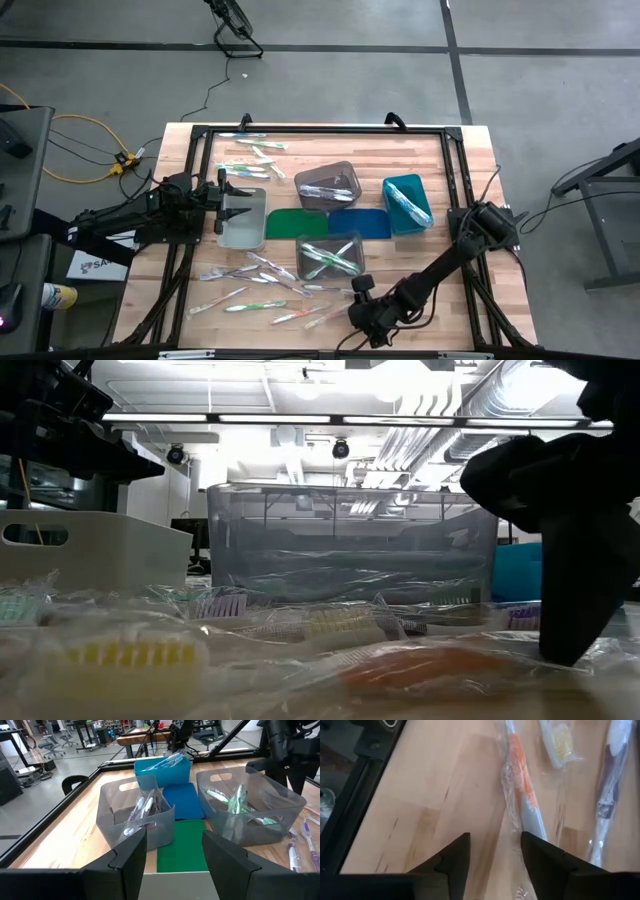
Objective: Pick & Place Toothbrushes
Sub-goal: Put the orange toothbrush into the gray bin
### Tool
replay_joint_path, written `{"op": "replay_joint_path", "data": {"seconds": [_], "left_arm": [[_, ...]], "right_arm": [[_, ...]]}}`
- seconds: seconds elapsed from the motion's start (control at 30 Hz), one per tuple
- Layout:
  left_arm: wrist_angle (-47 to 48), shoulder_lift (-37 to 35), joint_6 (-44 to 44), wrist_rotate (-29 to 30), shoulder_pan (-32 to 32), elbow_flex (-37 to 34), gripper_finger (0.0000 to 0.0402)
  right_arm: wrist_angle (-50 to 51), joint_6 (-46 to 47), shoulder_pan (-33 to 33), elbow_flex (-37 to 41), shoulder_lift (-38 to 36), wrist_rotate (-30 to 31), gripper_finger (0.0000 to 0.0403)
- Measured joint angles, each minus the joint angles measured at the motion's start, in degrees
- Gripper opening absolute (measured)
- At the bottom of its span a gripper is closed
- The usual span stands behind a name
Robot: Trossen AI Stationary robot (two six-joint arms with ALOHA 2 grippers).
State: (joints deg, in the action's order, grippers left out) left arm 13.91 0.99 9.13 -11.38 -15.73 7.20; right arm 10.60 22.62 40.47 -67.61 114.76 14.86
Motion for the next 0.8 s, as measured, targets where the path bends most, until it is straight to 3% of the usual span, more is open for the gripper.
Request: {"op": "replay_joint_path", "data": {"seconds": [0.2, 0.37, 0.7, 0.8], "left_arm": [[0.0, 0.0, 0.0, 0.0, 0.0, 0.0, 0.0187], [0.0, 0.0, 0.0, 0.0, 0.0, 0.0, 0.0187], [0.0, 0.0, 0.0, 0.0, 0.0, 0.0, 0.0187], [0.0, 0.0, 0.0, 0.0, 0.0, 0.0, 0.0187]], "right_arm": [[-0.2, 0.1, -0.1, 0.0, -0.1, -0.9, 0.0124], [-0.4, 0.1, 0.0, -0.3, -0.9, -1.7, 0.0116], [-0.6, -3.2, 2.5, -0.4, -3.4, 6.4, 0.0162], [0.1, -3.6, 1.9, -0.3, -2.1, 6.4, 0.0181]]}}
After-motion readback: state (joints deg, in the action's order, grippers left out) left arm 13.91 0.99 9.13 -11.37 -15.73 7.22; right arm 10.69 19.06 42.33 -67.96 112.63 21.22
